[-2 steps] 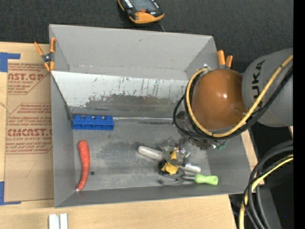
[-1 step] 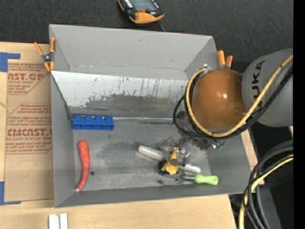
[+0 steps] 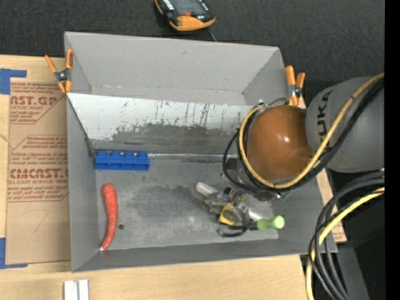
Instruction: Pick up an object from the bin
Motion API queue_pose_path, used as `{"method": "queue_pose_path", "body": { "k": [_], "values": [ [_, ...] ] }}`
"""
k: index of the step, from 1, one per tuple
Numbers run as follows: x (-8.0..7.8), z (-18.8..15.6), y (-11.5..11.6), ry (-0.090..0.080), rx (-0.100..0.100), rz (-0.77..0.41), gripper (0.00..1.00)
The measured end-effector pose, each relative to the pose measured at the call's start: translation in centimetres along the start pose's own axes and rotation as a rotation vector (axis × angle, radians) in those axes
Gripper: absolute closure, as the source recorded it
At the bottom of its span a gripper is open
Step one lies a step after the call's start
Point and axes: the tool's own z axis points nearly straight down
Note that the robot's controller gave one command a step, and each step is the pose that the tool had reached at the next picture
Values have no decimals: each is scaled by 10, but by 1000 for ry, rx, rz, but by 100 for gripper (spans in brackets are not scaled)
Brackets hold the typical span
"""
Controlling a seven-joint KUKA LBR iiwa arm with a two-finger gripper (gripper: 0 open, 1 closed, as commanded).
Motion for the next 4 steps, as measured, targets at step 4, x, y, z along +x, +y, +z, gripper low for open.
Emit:
{"method": "queue_pose_path", "body": {
  "k": [4],
  "values": [
    [41,-138,-22,-15,6,-26,100]
  ]
}}
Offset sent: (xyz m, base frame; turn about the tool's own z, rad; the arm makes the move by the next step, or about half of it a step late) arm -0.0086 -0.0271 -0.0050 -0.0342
